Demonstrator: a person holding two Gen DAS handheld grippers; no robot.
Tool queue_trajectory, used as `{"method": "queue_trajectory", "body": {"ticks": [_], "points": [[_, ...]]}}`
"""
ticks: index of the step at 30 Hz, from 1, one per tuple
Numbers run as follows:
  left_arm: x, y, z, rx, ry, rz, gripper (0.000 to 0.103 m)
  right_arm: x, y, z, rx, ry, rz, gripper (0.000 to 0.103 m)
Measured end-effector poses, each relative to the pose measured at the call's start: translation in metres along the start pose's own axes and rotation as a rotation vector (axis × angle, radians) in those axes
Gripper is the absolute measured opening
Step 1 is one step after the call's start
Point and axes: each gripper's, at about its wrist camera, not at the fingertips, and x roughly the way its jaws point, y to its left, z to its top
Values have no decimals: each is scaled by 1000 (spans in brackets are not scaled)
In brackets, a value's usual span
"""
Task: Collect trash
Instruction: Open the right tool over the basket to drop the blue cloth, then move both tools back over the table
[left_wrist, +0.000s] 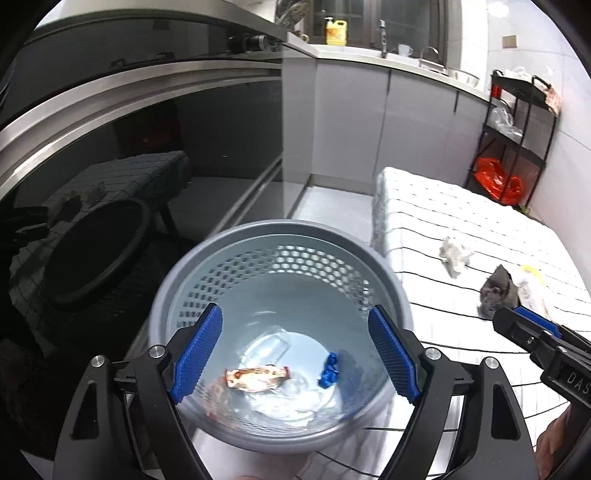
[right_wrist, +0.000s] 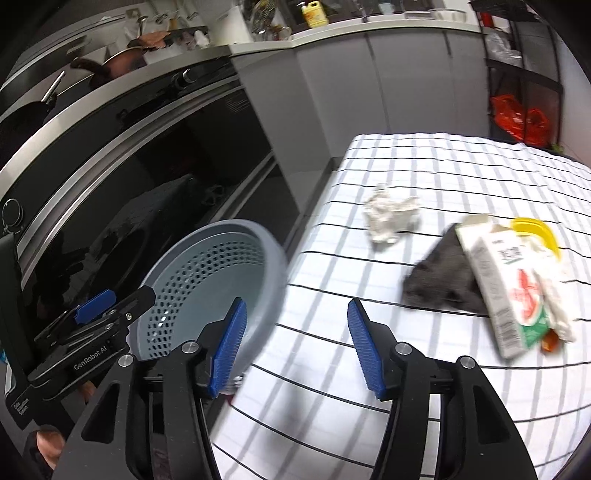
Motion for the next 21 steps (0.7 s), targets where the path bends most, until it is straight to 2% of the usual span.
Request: {"method": "queue_trajectory", "body": {"ticks": [21], "points": [[-7, -122, -25, 140, 15, -196, 83, -82, -143, -30, 113, -60, -301, 57]]}}
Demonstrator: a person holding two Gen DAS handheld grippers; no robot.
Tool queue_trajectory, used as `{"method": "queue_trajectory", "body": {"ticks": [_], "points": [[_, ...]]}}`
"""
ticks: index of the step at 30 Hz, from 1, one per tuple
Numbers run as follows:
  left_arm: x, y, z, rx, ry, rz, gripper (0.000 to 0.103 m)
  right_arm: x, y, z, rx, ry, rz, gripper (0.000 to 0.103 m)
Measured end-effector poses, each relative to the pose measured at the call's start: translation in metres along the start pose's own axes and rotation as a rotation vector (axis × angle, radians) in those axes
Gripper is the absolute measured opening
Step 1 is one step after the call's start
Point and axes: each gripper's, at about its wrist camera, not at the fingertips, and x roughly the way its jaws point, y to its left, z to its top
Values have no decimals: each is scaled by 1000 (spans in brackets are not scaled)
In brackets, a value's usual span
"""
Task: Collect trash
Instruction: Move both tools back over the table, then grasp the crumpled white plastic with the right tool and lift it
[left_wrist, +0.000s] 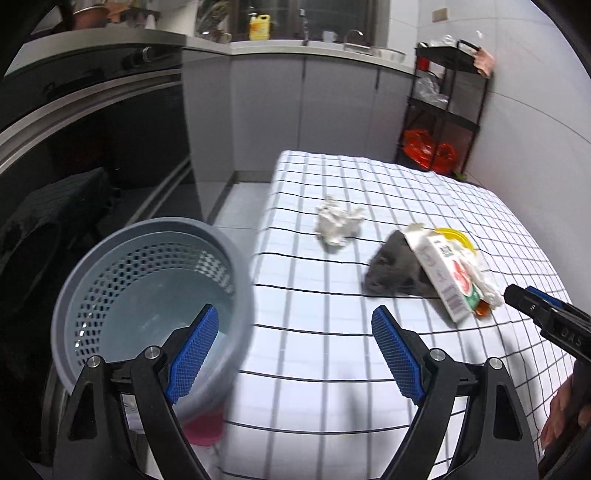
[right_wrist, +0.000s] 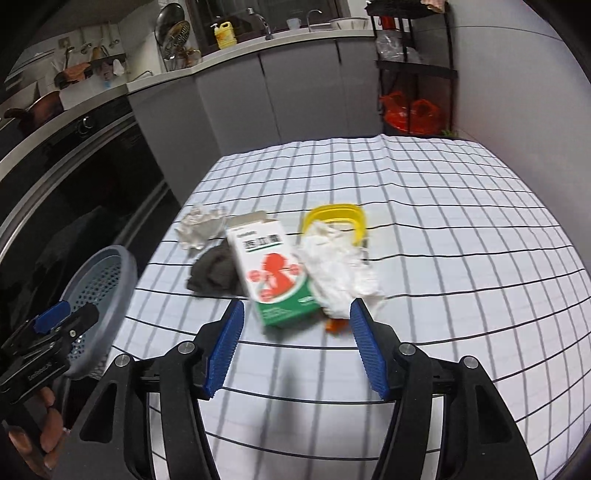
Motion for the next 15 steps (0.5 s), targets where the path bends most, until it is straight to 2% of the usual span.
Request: {"method": "queue_trajectory", "body": {"ticks": [5, 15], "points": [[4, -23, -2, 35, 8, -27, 84, 8, -22, -3, -15, 21, -42, 57], [19, -45, -6, 58, 40, -45, 84, 35, -27, 5, -45, 54, -22, 57]]}}
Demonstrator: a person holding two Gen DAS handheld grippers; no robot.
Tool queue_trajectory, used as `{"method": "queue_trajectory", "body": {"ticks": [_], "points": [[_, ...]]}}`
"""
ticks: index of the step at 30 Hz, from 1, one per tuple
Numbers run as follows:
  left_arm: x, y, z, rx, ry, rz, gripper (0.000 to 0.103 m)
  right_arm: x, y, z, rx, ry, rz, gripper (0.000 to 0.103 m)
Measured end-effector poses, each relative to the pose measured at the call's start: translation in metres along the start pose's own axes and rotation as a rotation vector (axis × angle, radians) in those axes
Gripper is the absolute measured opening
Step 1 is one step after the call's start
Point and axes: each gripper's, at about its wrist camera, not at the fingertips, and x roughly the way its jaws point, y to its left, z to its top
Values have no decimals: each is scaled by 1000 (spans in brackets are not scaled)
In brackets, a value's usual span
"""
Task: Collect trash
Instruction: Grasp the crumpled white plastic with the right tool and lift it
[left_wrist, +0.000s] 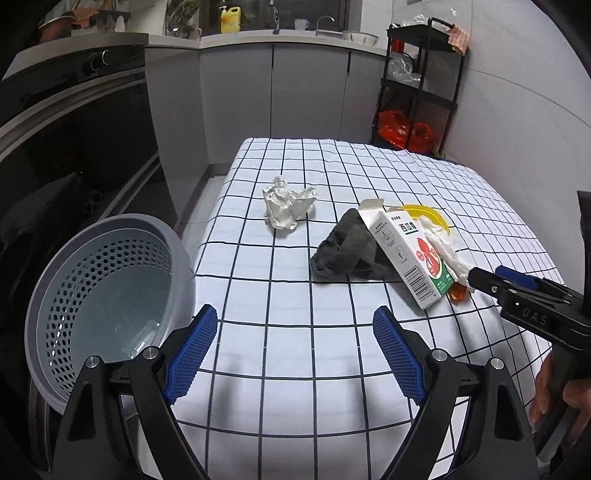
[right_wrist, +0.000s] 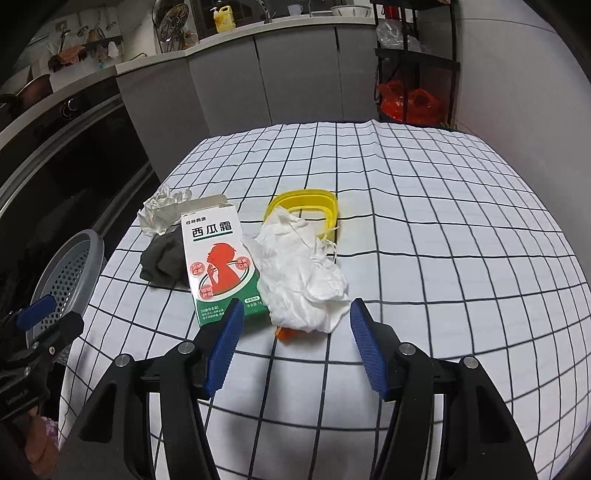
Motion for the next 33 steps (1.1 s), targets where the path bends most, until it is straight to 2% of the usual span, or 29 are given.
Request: {"method": "queue_trajectory", "body": {"ticks": [18, 21, 26, 29, 33], "points": [[16, -16, -1, 22, 25, -8, 84, 38, -9, 19, 71, 50, 40, 56], [18, -17, -2, 26, 28, -3, 84, 39, -10, 19, 80, 57, 56, 48], [17, -19, -3, 33, 23, 2, 84, 40, -10, 18, 87, 84, 97, 23], [17, -20, -3, 36, 19, 7, 84, 36, -11, 16, 85, 67, 98, 16], [15, -20, -4, 40, 17, 9, 84, 22, -16, 17, 103, 30, 106, 14]]}}
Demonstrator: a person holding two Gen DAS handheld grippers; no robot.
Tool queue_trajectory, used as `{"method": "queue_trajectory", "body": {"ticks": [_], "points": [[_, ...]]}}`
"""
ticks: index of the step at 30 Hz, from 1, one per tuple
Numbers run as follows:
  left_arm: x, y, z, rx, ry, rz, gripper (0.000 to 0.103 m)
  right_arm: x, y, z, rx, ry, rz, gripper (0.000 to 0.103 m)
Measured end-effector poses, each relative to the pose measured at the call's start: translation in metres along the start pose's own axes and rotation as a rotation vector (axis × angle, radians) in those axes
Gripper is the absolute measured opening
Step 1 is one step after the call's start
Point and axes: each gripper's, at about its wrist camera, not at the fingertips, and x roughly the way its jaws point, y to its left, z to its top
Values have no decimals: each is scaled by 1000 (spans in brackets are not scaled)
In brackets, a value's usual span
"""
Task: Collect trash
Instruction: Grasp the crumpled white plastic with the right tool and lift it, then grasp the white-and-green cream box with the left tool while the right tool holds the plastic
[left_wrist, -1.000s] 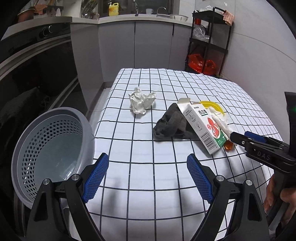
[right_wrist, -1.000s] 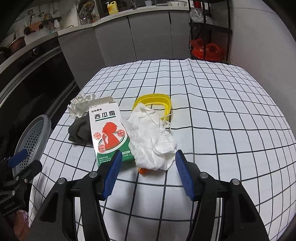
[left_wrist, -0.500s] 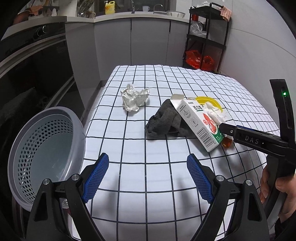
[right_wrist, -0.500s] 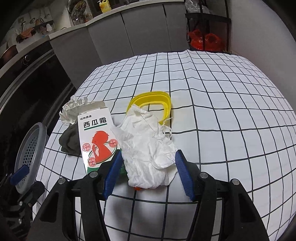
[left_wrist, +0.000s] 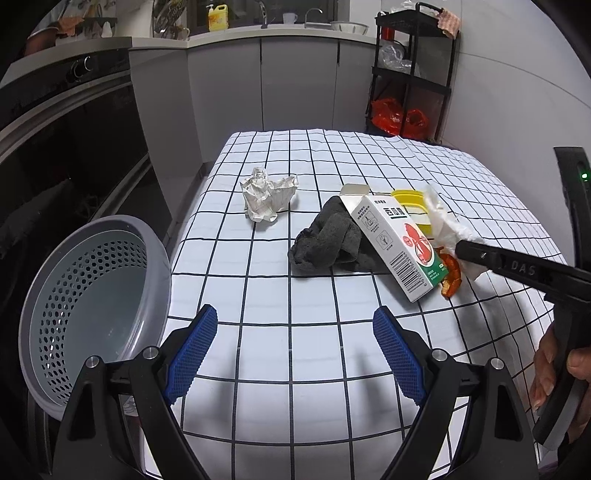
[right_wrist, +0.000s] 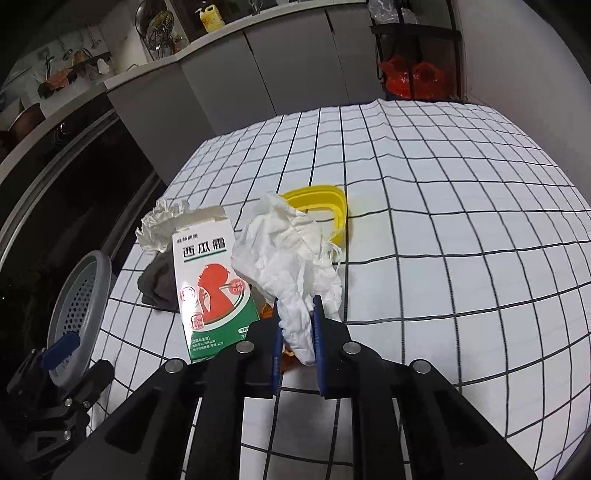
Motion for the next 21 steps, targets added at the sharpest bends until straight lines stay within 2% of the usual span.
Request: {"method": "queue_trajectory", "body": {"ticks": [8, 9, 16, 21], "points": [[-1, -8, 2, 0, 4, 14, 84, -39, -16, 2, 66, -74, 11, 14], [-1, -10, 3, 0, 1, 17, 87, -43, -17, 3, 72, -83, 9, 14], [11, -47, 16, -4, 1, 26, 89, -62, -23, 12, 123, -121, 20, 14], [30, -74, 30, -19, 30, 29, 89, -71, -31, 21, 144, -146, 7, 14]]}}
